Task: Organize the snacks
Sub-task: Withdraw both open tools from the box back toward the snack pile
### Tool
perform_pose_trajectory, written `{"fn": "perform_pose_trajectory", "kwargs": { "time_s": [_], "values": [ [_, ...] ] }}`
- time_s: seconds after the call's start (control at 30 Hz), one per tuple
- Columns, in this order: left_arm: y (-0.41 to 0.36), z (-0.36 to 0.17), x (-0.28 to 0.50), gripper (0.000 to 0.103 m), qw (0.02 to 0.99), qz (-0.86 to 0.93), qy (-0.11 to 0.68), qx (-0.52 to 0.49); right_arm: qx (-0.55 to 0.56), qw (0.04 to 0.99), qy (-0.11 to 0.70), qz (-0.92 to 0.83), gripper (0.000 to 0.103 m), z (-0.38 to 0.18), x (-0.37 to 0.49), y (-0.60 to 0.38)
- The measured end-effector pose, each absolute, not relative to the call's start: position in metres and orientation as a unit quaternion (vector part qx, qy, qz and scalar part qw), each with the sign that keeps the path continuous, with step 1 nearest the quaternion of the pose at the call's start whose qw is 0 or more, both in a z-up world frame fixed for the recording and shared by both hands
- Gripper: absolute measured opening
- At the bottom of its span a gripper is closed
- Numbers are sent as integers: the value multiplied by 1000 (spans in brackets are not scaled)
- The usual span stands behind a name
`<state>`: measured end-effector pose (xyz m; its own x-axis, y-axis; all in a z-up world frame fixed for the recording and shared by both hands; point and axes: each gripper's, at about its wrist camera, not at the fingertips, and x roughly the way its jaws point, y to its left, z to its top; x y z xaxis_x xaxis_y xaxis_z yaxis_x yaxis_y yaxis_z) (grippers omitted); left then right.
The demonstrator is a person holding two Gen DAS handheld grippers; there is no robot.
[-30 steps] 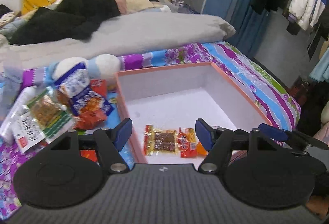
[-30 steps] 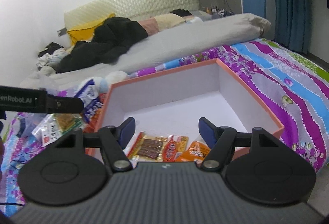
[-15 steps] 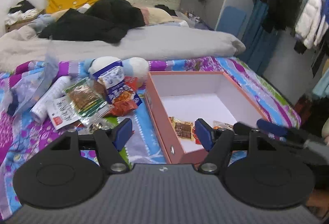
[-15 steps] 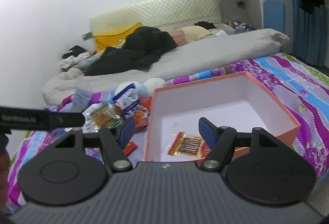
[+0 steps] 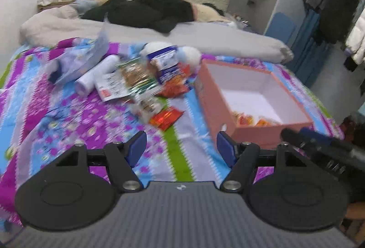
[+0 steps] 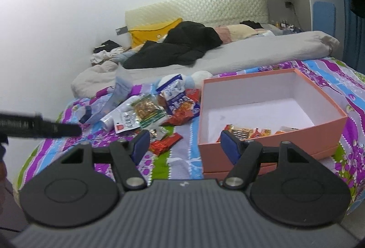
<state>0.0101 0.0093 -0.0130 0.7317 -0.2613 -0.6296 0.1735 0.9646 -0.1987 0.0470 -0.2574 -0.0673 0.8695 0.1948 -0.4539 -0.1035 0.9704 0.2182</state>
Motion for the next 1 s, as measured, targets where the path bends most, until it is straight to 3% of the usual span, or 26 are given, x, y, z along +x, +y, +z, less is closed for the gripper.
{"fn": "perform_pose_trajectory", "kwargs": {
  "time_s": [0.43,1.0],
  "values": [
    [41,-37,0,73,927,-79,353,-97,88,953,266,113,70,-85,42,-224],
    [56,-78,72,79,914,-83,383,-104,28,956,276,97,70,-101,88,-207]
  ]
}}
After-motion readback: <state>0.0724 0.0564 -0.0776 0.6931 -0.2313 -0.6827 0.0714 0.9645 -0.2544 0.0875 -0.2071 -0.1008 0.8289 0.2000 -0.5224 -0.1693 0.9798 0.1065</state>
